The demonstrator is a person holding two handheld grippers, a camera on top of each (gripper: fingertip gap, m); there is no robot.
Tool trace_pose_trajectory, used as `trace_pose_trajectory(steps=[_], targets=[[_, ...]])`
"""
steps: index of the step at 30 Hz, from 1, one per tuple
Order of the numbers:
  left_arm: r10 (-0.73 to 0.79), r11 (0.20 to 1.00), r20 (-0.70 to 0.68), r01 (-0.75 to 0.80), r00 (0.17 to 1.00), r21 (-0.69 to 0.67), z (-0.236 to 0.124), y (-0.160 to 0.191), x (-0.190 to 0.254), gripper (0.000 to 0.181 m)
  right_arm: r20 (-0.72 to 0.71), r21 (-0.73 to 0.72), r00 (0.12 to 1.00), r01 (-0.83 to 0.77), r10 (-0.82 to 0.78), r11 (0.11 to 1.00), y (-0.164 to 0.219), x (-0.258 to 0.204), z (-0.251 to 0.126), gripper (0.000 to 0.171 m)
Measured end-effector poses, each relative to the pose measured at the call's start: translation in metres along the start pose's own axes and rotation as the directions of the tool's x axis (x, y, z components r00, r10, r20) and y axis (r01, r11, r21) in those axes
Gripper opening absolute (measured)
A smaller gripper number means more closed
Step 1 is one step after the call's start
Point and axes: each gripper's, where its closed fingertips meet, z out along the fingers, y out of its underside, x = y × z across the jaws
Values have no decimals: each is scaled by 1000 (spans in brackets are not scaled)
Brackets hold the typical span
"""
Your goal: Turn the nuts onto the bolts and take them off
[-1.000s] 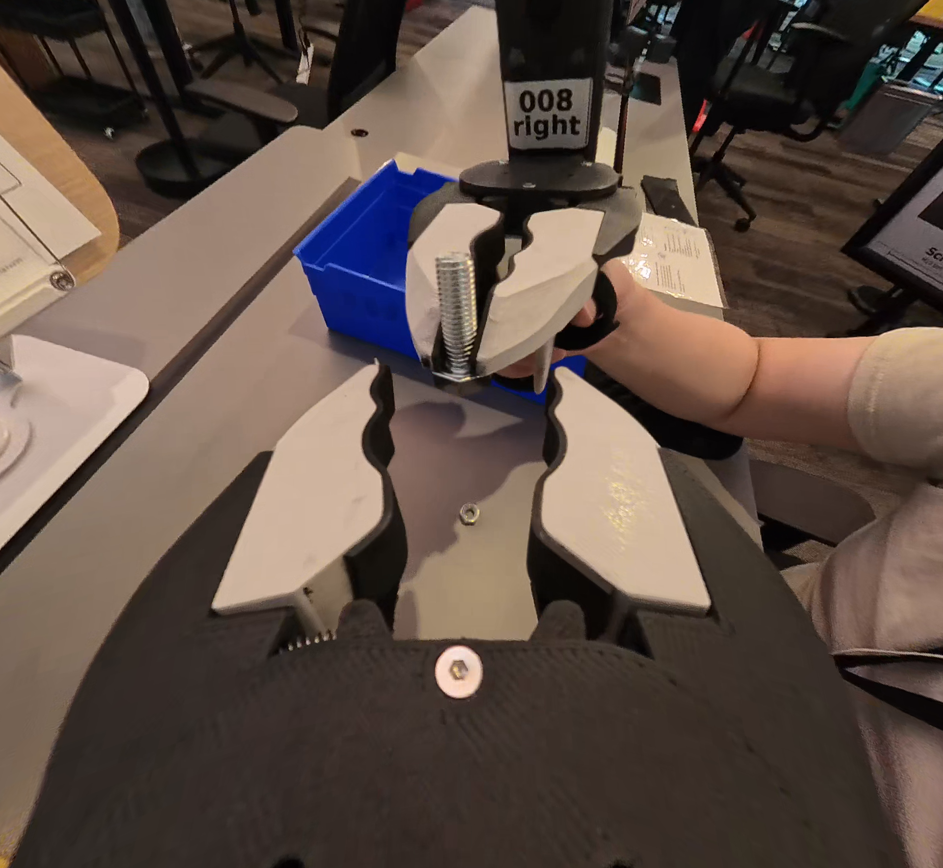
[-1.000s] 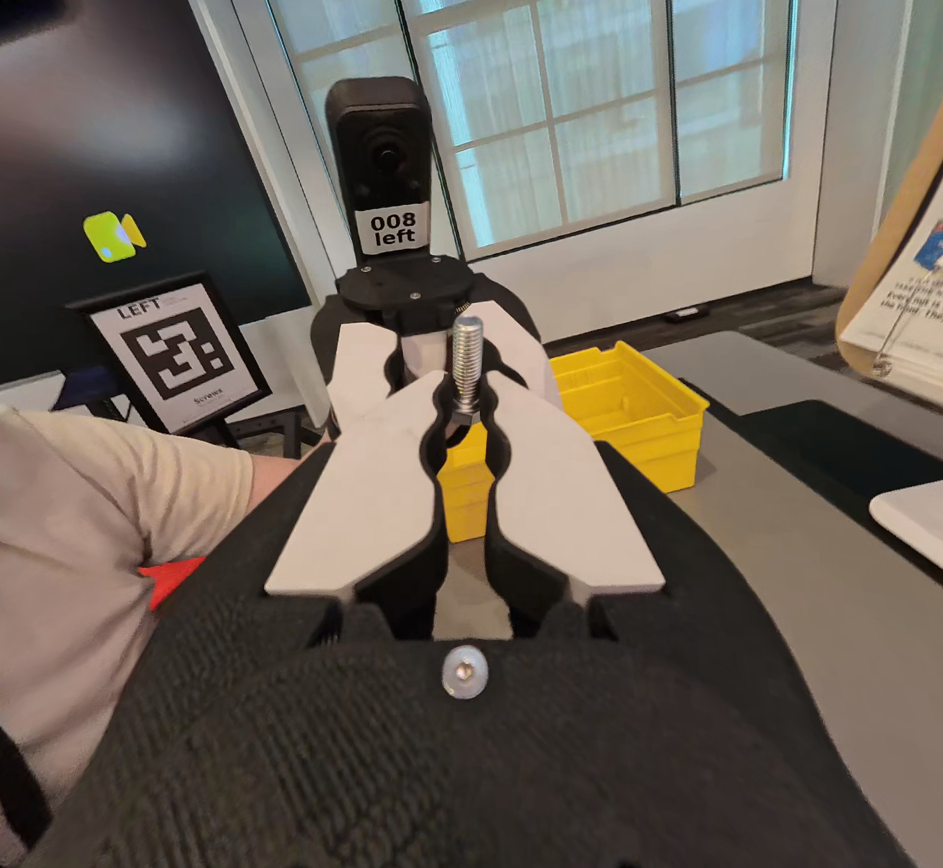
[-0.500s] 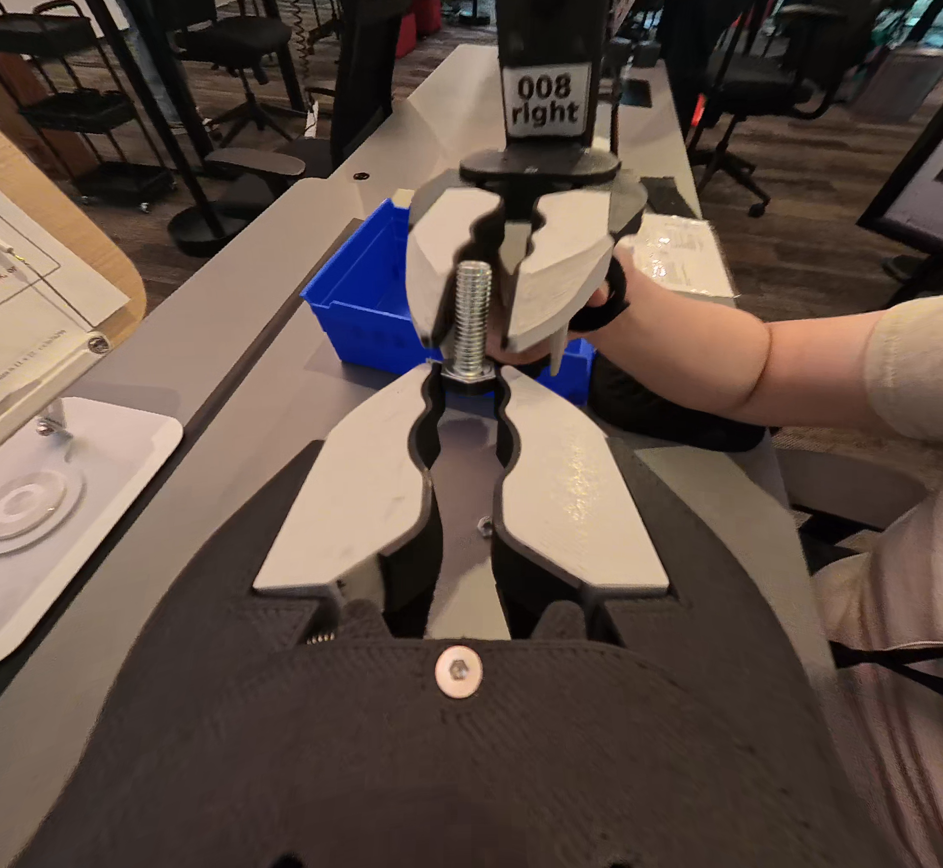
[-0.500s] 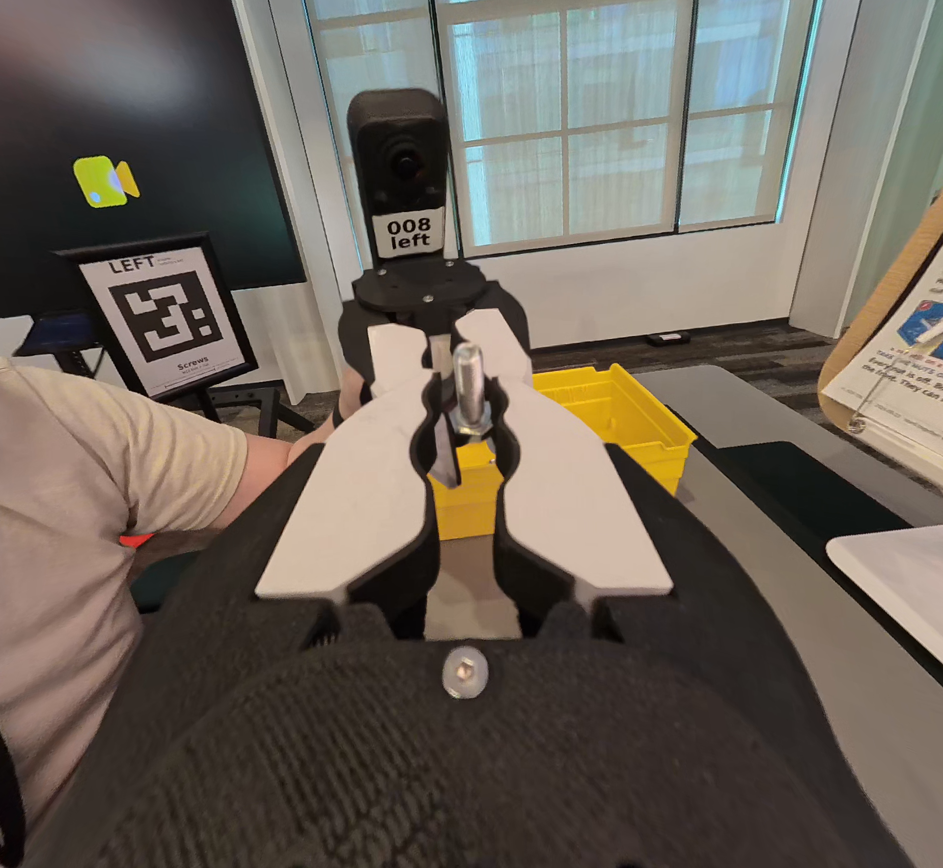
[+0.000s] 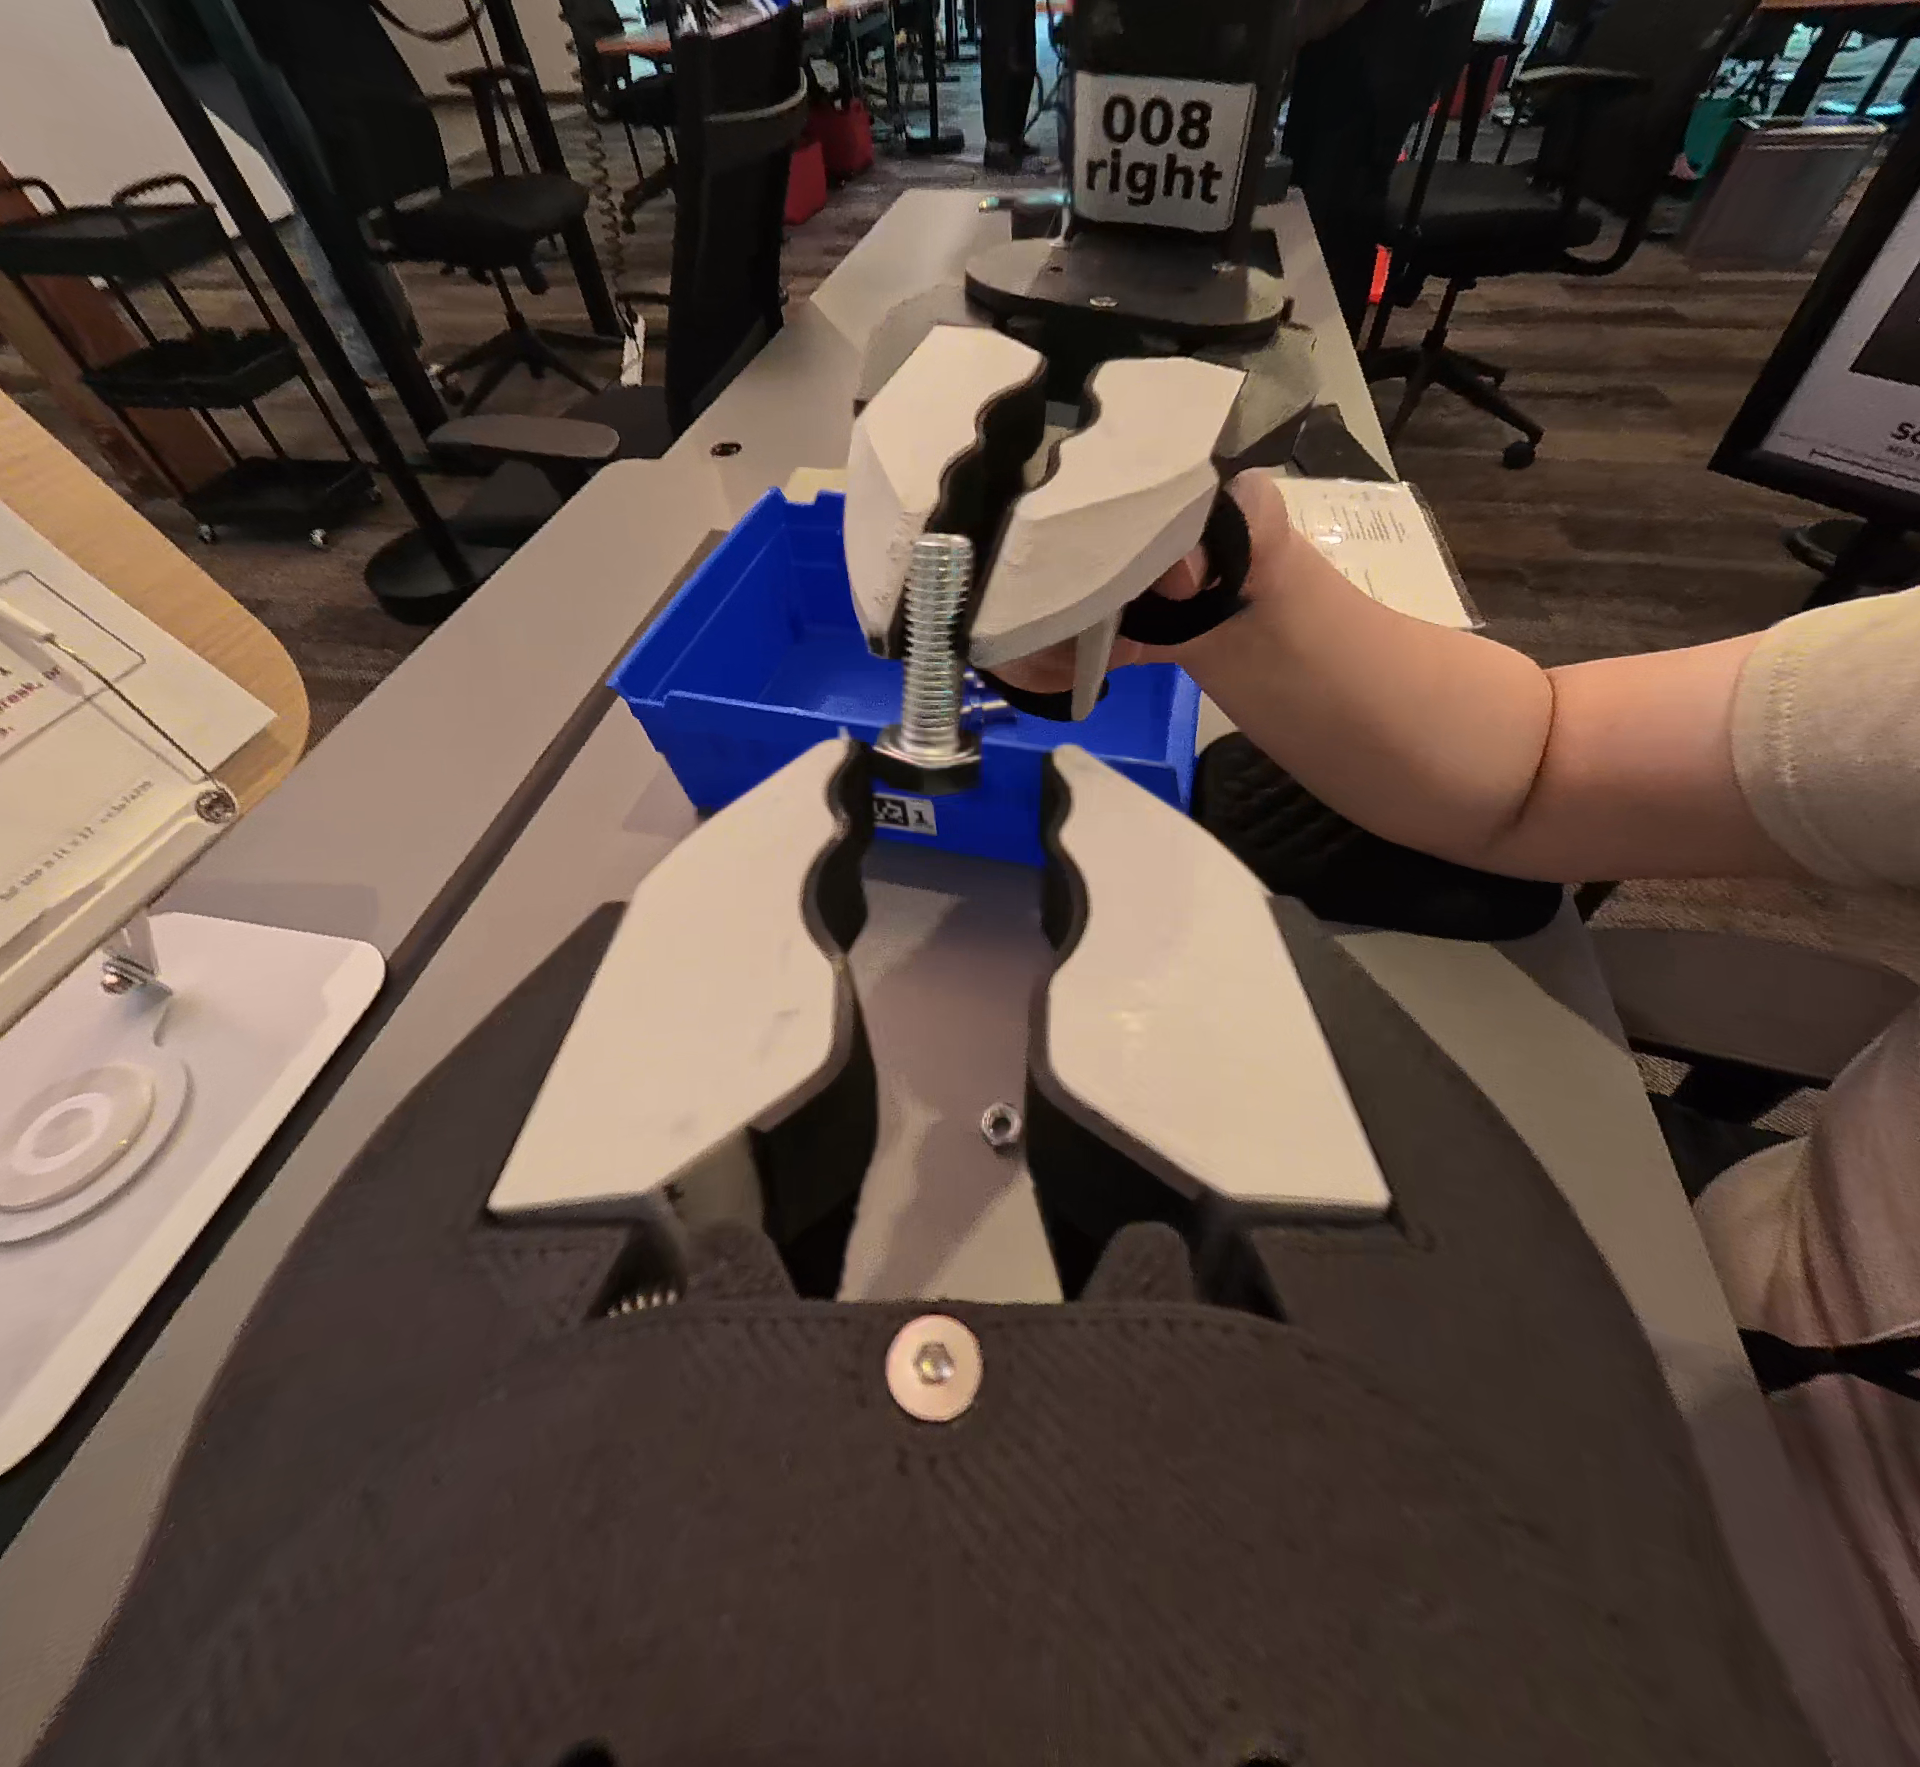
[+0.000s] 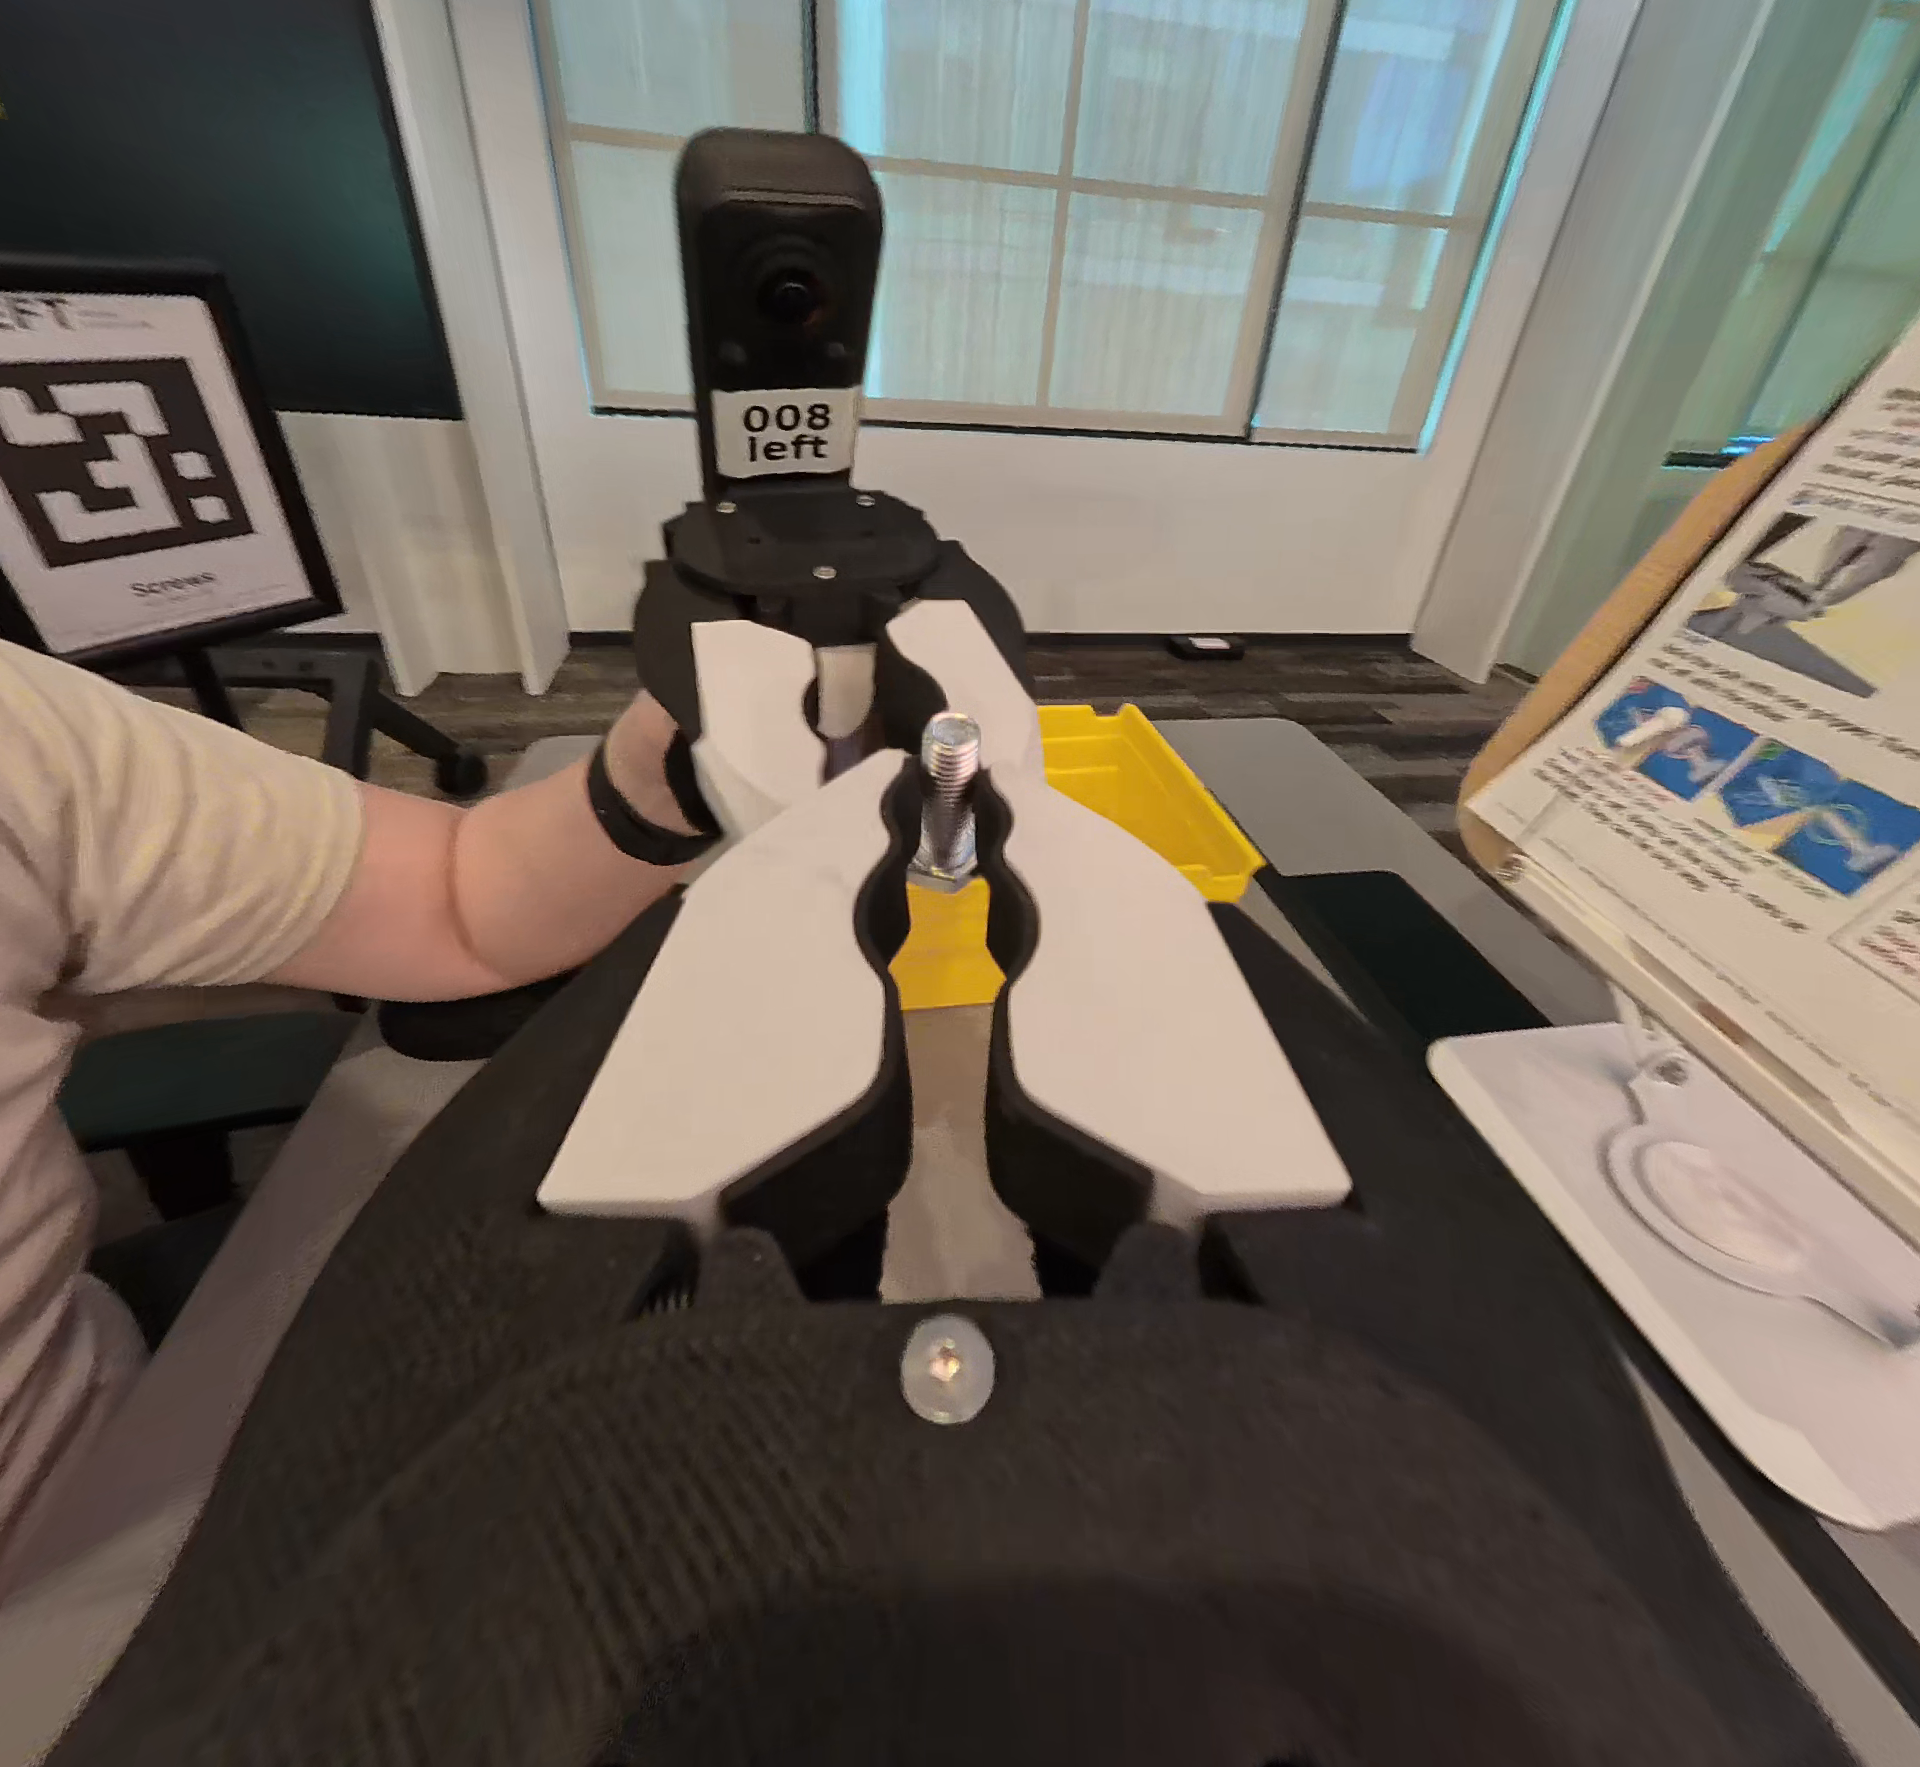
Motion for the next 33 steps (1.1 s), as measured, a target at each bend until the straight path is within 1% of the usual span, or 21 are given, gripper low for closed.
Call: trace_pose_trajectory(steps=[2, 4, 6, 7, 8, 10, 11, 16, 18, 22, 25, 28, 29, 30, 31, 33], targets=[[19, 1000, 13, -19, 1000, 17, -1, -1, 0, 38, -30, -14, 999, 23, -23, 1000, -1, 1, -1, 10], [39, 999, 27, -40, 999, 20, 0, 0, 0, 48, -27, -14, 999, 25, -26, 1000, -2, -1, 0, 10], [53, 998, 43, -54, 998, 22, 1, 0, -1, 50, -20, -11, 1000, 23, -23, 1000, -4, -4, 1, 10], [59, 998, 48, -61, 997, 26, 1, 0, -1, 48, -11, -17, 1000, 26, -26, 1000, -4, -6, 1, 10], [68, 997, 49, -70, 996, 32, 1, -1, 0, 43, -7, -20, 999, 35, -35, 999, -4, -8, 1, 10], [93, 993, 35, -95, 995, 63, -1, -5, 4, 23, 2, -25, 999, 54, -54, 998, -4, -11, 1, 10], [102, 992, 28, -104, 994, 75, -2, -6, 6, 21, 17, -28, 998, 60, -59, 998, -4, -13, 1, 10], [111, 992, -20, -110, 994, 66, -2, -5, 15, 22, 51, -51, 995, 94, -91, 994, -3, -20, 0, 10], [115, 992, -15, -114, 993, 56, -2, -3, 14, 18, 54, -56, 993, 112, -109, 992, -2, -21, 0, 10], [102, 994, -19, -100, 995, 50, -1, -3, 13, 18, 47, -55, 992, 116, -113, 992, -2, -20, 0, 10], [123, 992, 9, -123, 992, 42, -2, -4, 10, 18, 34, -45, 993, 118, -117, 992, -4, -19, -1, 10], [158, 986, 71, -160, 985, 33, -8, -5, 2, 18, 9, -51, 989, 151, -151, 987, -8, -17, -8, 28], [160, 986, 89, -164, 983, 35, -13, -7, -2, 18, 14, -83, 985, 175, -175, 981, -4, -18, -12, 28], [154, 986, 105, -159, 982, 41, -20, -10, -6, 18, 36, -150, 979, 205, -202, 967, 5, -20, -15, 28], [141, 987, 119, -149, 983, 57, -28, -14, -10, 18, 75, -255, 969, 248, -237, 934, 22, -22, -19, 28], [111, 988, 127, -124, 986, 97, -46, -22, -15, 18, 160, -495, 941, 338, -299, 800, 71, -21, -27, 28]])
